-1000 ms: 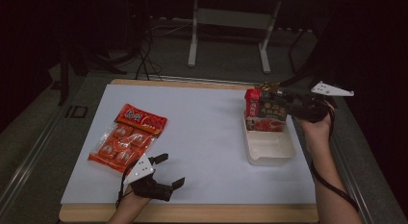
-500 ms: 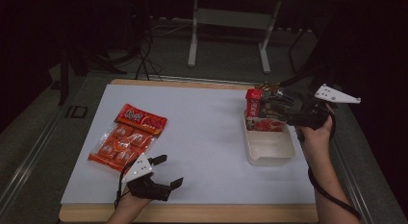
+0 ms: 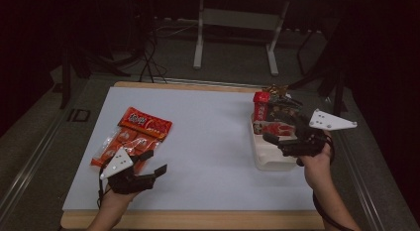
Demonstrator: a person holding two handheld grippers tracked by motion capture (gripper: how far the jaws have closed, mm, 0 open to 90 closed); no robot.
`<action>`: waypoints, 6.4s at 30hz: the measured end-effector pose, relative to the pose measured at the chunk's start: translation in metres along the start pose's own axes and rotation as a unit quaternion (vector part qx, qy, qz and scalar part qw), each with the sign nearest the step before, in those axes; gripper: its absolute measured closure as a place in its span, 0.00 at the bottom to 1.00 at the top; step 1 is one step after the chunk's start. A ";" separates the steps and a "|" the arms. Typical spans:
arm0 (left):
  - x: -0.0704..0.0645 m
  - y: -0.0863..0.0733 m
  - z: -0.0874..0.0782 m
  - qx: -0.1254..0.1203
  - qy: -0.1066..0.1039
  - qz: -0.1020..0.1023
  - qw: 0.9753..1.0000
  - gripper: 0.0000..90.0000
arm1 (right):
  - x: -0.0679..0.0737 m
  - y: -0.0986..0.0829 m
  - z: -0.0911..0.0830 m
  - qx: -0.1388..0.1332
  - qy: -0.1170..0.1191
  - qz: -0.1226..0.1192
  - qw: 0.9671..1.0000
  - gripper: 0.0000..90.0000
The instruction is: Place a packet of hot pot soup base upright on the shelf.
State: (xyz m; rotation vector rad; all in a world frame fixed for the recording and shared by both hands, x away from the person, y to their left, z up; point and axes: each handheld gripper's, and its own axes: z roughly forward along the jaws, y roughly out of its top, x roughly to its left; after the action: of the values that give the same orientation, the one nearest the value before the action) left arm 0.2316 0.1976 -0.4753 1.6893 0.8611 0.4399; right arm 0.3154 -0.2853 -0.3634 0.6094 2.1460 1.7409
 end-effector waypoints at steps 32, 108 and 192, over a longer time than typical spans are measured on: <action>0.132 -0.037 -0.034 0.175 0.255 -0.072 0.948 1.00 | 0.029 -0.043 -0.002 0.037 0.051 0.009 0.998 0.16; 0.108 -0.024 0.066 0.225 0.180 -0.072 0.955 1.00 | 0.032 -0.048 0.001 0.041 0.066 0.020 0.997 0.16; 0.047 0.017 0.207 0.243 0.095 -0.003 0.965 1.00 | 0.032 -0.057 0.000 0.047 0.075 0.023 0.996 0.16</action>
State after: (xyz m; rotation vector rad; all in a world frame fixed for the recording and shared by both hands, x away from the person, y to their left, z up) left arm 0.4091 0.0918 -0.5281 2.1154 1.1846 0.4137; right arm 0.2806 -0.2786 -0.4178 0.5729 2.3433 1.7697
